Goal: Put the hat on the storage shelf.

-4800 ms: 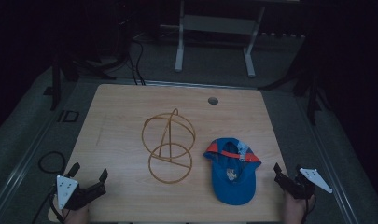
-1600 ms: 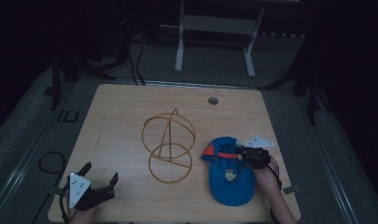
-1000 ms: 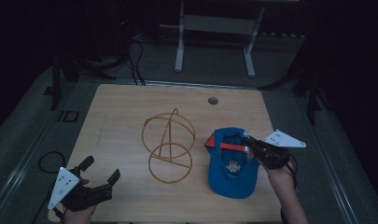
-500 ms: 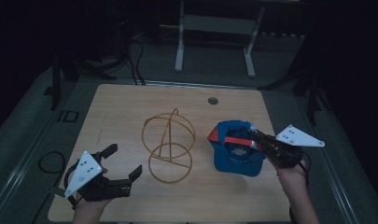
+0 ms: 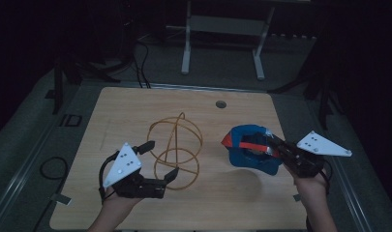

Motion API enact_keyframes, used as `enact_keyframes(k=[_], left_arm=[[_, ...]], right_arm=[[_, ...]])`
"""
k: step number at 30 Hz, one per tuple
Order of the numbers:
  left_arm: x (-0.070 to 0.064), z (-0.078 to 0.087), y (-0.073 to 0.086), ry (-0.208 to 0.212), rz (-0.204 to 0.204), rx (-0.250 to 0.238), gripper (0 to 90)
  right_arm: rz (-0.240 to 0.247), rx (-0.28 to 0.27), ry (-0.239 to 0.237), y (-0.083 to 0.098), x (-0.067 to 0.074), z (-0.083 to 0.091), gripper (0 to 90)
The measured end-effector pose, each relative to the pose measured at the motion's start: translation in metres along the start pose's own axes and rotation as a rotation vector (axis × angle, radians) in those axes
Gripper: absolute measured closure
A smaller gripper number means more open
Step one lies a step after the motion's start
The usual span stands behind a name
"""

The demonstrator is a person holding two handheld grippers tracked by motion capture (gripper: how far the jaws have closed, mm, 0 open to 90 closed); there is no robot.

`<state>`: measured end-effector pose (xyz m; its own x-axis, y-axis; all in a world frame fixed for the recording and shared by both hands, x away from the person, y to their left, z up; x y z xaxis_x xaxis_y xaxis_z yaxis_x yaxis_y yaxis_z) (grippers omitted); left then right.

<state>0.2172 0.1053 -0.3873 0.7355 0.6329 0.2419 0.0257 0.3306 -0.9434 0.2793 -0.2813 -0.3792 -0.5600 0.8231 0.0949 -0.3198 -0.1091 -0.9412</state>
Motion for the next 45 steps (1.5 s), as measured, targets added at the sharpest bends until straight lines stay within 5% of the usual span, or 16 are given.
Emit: enact_keyframes(k=[18, 34, 45], left_arm=[[-0.017, -0.063, -0.037, 0.129, -0.095, 0.028, 9.3], [-0.022, -0.107, -0.053, 0.177, -0.094, 0.073, 16.5], [-0.032, -0.123, -0.053, 0.208, -0.107, 0.116, 43.2]], right_arm=[[0.042, -0.046, -0.076, -0.006, 0.029, 0.020, 87.6], [0.064, -0.047, -0.147, -0.006, 0.045, 0.031, 87.5], [0.096, -0.061, -0.179, -0.008, 0.056, 0.038, 87.5]])
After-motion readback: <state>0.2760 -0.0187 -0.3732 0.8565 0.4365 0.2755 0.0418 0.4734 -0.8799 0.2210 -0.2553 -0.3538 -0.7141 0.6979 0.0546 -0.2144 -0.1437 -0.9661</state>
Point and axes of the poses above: each handheld gripper's, and its own axes: z roughly backward along the jaws, y roughly out of its underside, x roughly to its left, the point moved 2 cm from there along -z, roughly forward along the jaws, and after that the axes turned 14 degrees about -z, right-handed, at the moved point
